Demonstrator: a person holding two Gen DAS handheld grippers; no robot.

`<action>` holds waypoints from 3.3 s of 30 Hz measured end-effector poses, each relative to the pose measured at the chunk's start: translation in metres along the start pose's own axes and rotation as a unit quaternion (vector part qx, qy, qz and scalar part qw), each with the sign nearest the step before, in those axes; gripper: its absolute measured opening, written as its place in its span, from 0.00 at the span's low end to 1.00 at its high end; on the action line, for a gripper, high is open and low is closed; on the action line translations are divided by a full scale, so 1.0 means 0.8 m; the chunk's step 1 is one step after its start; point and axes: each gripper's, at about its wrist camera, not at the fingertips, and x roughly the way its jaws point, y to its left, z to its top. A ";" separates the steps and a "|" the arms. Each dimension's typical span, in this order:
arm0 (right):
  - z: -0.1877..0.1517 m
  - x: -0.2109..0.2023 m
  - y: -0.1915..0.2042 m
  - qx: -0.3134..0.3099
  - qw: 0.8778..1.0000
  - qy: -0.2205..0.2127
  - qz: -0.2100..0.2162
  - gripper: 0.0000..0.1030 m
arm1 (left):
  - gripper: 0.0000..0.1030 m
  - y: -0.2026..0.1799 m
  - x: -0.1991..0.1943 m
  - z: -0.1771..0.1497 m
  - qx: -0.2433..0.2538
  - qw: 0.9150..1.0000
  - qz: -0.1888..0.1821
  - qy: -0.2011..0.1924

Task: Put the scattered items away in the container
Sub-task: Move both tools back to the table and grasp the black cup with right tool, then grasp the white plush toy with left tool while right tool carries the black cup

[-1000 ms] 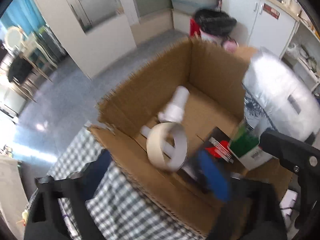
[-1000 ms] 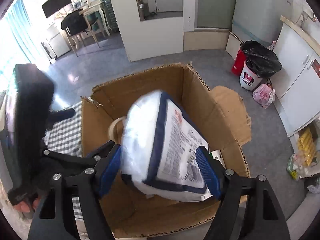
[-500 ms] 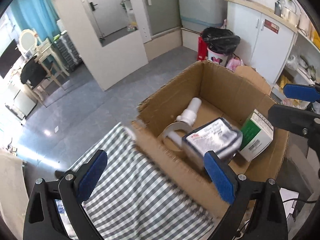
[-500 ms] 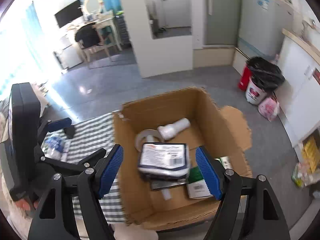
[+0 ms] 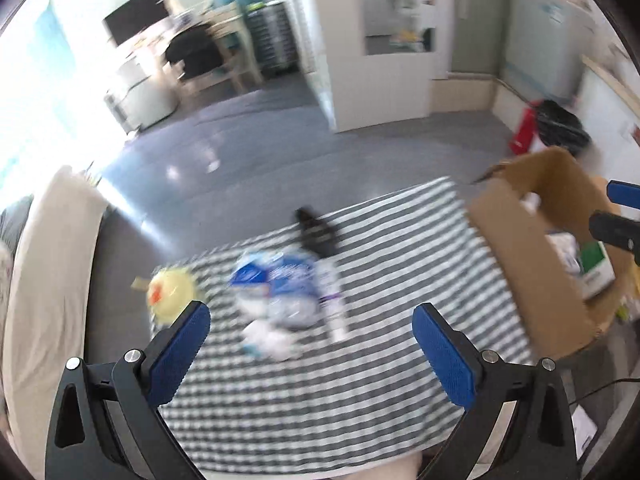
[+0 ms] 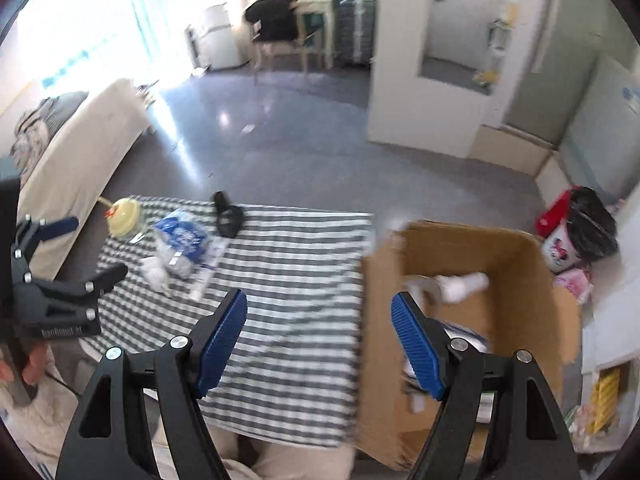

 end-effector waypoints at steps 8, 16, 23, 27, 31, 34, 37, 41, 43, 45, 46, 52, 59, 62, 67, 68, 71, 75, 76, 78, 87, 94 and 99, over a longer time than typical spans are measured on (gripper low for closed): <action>0.058 0.111 0.106 -0.078 0.996 0.051 0.013 0.72 | 1.00 0.036 0.076 -0.059 -0.036 0.999 0.003 0.018; 0.101 0.244 0.141 -0.092 0.987 0.128 -0.016 0.72 | 1.00 0.048 0.148 -0.076 -0.041 0.998 0.007 0.050; 0.115 0.284 0.139 -0.105 0.986 0.130 -0.029 0.72 | 1.00 0.057 0.175 -0.077 -0.040 0.998 0.002 0.051; 0.116 0.306 0.149 -0.121 0.982 0.141 -0.032 0.72 | 1.00 0.059 0.194 -0.074 -0.046 0.997 -0.002 0.060; 0.115 0.333 0.156 -0.115 0.981 0.159 -0.014 0.72 | 1.00 0.062 0.209 -0.074 -0.056 0.996 -0.008 0.068; 0.116 0.351 0.161 -0.115 0.979 0.166 -0.015 0.72 | 1.00 0.064 0.214 -0.075 -0.060 0.996 -0.011 0.068; 0.119 0.362 0.160 -0.107 0.980 0.168 -0.014 0.72 | 1.00 0.066 0.216 -0.076 -0.062 0.996 -0.008 0.068; 0.119 0.366 0.156 -0.104 0.979 0.174 -0.021 0.59 | 1.00 0.068 0.217 -0.077 -0.062 0.996 -0.012 0.064; 0.119 0.370 0.158 -0.098 0.979 0.181 -0.007 0.53 | 1.00 0.070 0.217 -0.078 -0.063 0.996 -0.012 0.061; 0.119 0.371 0.158 -0.093 0.979 0.181 -0.007 0.53 | 1.00 0.073 0.219 -0.075 -0.063 0.996 -0.014 0.060; 0.118 0.370 0.158 -0.093 0.979 0.180 -0.007 0.53 | 1.00 0.074 0.219 -0.076 -0.064 0.996 -0.016 0.059; 0.112 0.350 0.153 -0.081 0.983 0.165 0.001 0.51 | 0.81 0.078 0.211 -0.077 -0.062 0.996 -0.030 0.052; 0.116 0.303 0.148 -0.079 0.988 0.131 0.002 0.34 | 0.69 0.099 0.183 -0.078 -0.087 0.994 -0.054 0.037; 0.112 0.294 0.151 -0.084 0.987 0.137 0.007 0.27 | 0.69 0.106 0.164 -0.076 -0.092 0.994 -0.061 0.022; 0.103 0.296 0.143 -0.076 0.987 0.141 0.011 0.27 | 0.69 0.105 0.155 -0.074 -0.089 0.994 -0.056 0.016; 0.101 0.294 0.140 -0.070 0.987 0.141 0.013 0.27 | 0.69 0.104 0.156 -0.074 -0.090 0.994 -0.054 0.019; 0.098 0.284 0.135 -0.069 0.988 0.138 0.020 0.27 | 0.69 0.100 0.148 -0.076 -0.089 0.994 -0.054 0.020; 0.097 0.260 0.127 -0.064 0.990 0.123 0.025 0.27 | 0.69 0.097 0.132 -0.073 -0.082 0.995 -0.053 0.007; 0.098 0.250 0.123 -0.060 0.991 0.117 0.027 0.27 | 0.69 0.095 0.128 -0.072 -0.080 0.995 -0.053 0.004; 0.096 0.228 0.115 -0.057 0.992 0.105 0.030 0.27 | 0.69 0.089 0.118 -0.068 -0.074 0.996 -0.053 -0.002; 0.070 0.084 0.047 -0.031 0.999 0.022 0.038 0.27 | 0.69 -0.001 0.045 -0.028 0.003 0.995 -0.080 -0.059; 0.016 -0.031 -0.061 0.024 0.999 -0.032 -0.018 0.27 | 0.69 -0.134 -0.032 0.014 0.101 0.977 -0.148 -0.118; -0.032 -0.056 -0.162 0.099 0.992 -0.020 -0.076 0.27 | 0.69 -0.236 -0.060 0.038 0.161 0.954 -0.214 -0.132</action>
